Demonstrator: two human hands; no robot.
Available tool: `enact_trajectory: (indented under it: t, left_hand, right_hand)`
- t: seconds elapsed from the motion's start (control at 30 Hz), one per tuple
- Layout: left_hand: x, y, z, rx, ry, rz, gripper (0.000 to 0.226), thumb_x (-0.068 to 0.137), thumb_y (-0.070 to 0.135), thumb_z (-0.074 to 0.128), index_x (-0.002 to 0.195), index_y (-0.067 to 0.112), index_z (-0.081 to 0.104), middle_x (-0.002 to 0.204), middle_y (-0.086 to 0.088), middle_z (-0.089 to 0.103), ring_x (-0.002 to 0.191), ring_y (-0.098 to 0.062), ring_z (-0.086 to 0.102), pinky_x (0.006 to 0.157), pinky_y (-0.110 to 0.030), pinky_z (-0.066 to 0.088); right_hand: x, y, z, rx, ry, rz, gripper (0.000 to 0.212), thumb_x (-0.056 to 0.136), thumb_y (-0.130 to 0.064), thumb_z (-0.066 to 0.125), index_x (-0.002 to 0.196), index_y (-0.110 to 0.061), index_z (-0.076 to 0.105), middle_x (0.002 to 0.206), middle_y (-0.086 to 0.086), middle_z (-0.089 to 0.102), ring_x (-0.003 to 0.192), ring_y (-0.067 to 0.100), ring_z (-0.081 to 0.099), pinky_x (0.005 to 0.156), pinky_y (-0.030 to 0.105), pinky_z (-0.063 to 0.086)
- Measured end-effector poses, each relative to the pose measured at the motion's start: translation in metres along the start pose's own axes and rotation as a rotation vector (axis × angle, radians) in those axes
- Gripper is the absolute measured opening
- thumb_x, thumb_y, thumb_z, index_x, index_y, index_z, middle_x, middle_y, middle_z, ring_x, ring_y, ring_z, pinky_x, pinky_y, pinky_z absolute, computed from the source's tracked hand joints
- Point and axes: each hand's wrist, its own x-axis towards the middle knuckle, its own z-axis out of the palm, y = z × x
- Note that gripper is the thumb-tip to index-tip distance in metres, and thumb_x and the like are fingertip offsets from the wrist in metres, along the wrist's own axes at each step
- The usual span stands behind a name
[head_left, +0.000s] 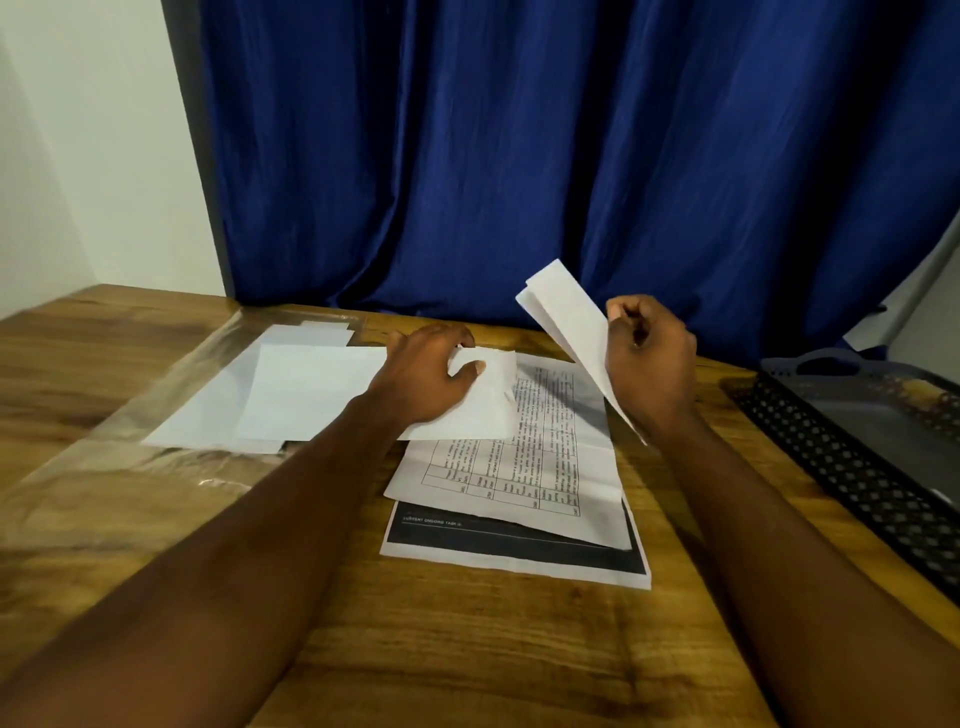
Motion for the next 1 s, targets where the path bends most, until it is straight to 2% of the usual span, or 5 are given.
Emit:
enact_trajectory:
  t: [0.2,0.37,0.53,0.77,1.0]
  left_hand:
    - [-0.004,-0.005,0.002,-0.112,-0.132,-0.075,0.036,0.082,0.048,0.073,0.112,0.030,0.066,0.111,0.003,0.073,0.106,-0.024,0.065,0.096,-0.049,0.051]
    - [-0.001,-0.009,0.004,-0.196,-0.173,-0.175,0.032,0.086,0.051,0.079,0.109,0.033,0.067,0.126,0.002,0.067,0.116,-0.021,0.059,0.100,-0.046,0.052]
    - [0.006,-0.014,-0.003,-0.228,-0.233,-0.185,0.033,0.082,0.040,0.085,0.111,0.031,0.071,0.122,0.009,0.068,0.116,-0.014,0.061,0.101,-0.037,0.052]
    - [0.011,-0.018,-0.017,-0.284,-0.286,-0.218,0.037,0.076,0.029,0.092,0.109,0.026,0.075,0.123,0.007,0.069,0.116,-0.012,0.060,0.094,-0.027,0.047]
    - [0.009,-0.017,-0.021,-0.374,-0.253,-0.186,0.040,0.081,0.031,0.089,0.118,0.027,0.073,0.121,0.009,0.069,0.116,-0.013,0.062,0.087,-0.023,0.044]
  right_hand:
    - [-0.026,-0.014,0.017,-0.126,-0.539,-0.013,0.054,0.077,-0.079,0.075,0.091,-0.027,0.079,0.084,-0.011,0.077,0.077,0.006,0.072,0.069,0.035,0.060]
    - [-0.022,-0.013,0.012,-0.020,-0.880,0.051,0.030,0.081,-0.049,0.088,0.086,-0.020,0.083,0.085,-0.003,0.080,0.080,0.015,0.075,0.075,0.044,0.061]
    - [-0.021,0.007,0.012,0.008,-0.769,0.062,0.025,0.093,-0.036,0.081,0.082,-0.014,0.074,0.079,0.007,0.075,0.069,0.012,0.063,0.068,0.036,0.051]
    - [-0.015,0.008,0.016,-0.170,-0.536,0.031,0.017,0.093,-0.036,0.080,0.102,-0.025,0.072,0.115,-0.005,0.072,0.110,0.009,0.063,0.083,0.026,0.048]
    - [-0.009,0.008,0.013,-0.213,-0.539,-0.030,0.027,0.093,-0.040,0.079,0.117,-0.027,0.075,0.121,-0.010,0.072,0.113,0.008,0.063,0.093,0.027,0.050]
